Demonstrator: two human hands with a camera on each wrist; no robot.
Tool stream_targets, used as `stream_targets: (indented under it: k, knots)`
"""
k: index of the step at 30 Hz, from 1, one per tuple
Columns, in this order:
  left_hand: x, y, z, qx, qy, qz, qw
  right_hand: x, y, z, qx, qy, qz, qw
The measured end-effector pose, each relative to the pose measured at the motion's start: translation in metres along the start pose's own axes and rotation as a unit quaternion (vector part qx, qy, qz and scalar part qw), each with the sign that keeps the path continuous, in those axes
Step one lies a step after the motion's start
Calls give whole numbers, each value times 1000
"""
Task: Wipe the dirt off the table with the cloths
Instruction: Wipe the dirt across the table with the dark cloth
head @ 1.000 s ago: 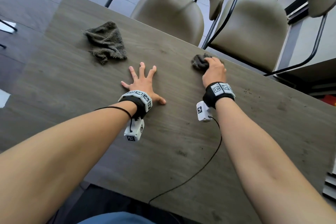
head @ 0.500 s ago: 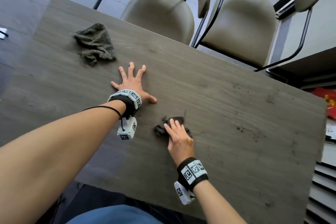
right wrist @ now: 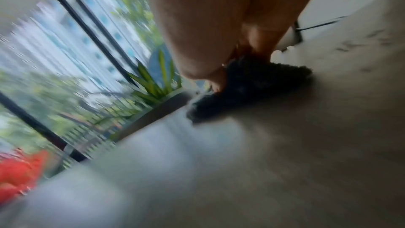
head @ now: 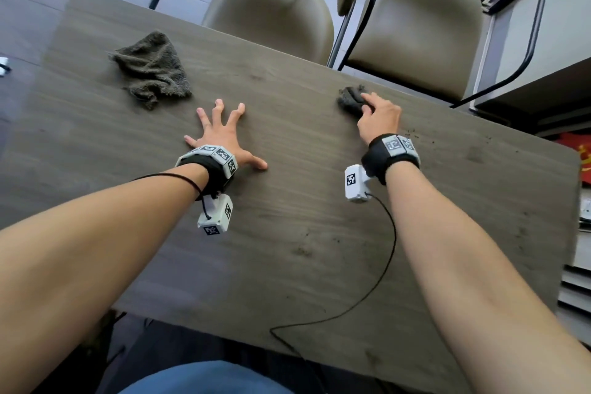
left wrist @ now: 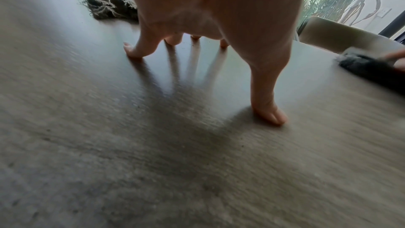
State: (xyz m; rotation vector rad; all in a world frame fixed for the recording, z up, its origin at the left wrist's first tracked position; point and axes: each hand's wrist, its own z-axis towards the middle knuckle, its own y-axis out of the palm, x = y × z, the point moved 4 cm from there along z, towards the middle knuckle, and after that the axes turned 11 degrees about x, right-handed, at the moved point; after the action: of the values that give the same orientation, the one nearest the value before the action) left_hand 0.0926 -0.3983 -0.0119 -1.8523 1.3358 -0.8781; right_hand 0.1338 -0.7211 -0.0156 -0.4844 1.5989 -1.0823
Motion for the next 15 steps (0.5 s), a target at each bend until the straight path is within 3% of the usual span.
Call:
stream_targets:
  k: [5, 11, 15]
  knots:
    - [-1, 2, -1, 2, 3, -1, 1000, 8, 4, -44, 3, -62, -36, 997]
    - [1, 0, -3, 4, 4, 0, 1000, 18, 7, -177, 20, -85, -43, 995]
    - [0, -1, -5, 2, 7, 1, 1000, 6, 12, -257, -8, -91, -23, 996]
